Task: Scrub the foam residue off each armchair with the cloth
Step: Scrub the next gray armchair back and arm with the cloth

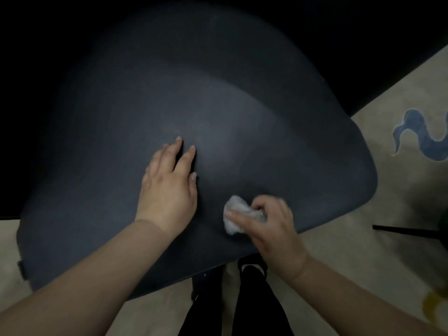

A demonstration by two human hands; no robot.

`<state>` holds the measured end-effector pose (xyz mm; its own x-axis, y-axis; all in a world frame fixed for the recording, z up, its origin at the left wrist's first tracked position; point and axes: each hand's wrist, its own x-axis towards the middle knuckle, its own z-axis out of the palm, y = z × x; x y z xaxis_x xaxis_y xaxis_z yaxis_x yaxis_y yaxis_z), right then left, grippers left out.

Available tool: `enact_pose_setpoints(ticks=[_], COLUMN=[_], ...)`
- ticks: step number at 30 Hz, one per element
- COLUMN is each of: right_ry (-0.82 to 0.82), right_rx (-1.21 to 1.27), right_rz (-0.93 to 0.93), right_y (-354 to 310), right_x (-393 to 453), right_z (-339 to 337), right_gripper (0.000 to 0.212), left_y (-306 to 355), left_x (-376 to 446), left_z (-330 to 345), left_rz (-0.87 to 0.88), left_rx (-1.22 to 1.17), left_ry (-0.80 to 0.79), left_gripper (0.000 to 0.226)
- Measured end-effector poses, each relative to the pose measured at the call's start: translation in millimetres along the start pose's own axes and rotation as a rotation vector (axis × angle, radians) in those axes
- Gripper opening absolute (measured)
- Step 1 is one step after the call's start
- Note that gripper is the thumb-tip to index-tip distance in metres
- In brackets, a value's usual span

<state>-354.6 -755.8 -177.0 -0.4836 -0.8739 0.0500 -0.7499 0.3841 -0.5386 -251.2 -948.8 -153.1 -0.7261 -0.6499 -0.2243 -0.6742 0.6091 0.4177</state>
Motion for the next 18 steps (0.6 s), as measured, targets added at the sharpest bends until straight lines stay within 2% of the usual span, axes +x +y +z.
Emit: enact_pose_setpoints(ticks=[5,11,14,18], right_ry=[0.06,0.252,0.29,0.255], right_rx=[-0.022,-0.005,0.016,-0.005], right_rz=[0.008,0.268,0.371,0.315], right_y=[17,42,60,50], right_x=[27,127,162,139], right_z=[-10,-22,-32,-32], right_gripper=[0.03,0.041,0.044,0.051], left_y=[12,23,25,29], left_x=[17,54,69,87], left_z=[-1,-2,-2,-4], left_rz=[0.006,-0.015,-0.01,-0.018], left_rx=[-0.002,0.001,0.005,0.01], left_ry=[-0.003,0.014,0.014,0.02], left_gripper=[0.048,0.048,0.049,0.048])
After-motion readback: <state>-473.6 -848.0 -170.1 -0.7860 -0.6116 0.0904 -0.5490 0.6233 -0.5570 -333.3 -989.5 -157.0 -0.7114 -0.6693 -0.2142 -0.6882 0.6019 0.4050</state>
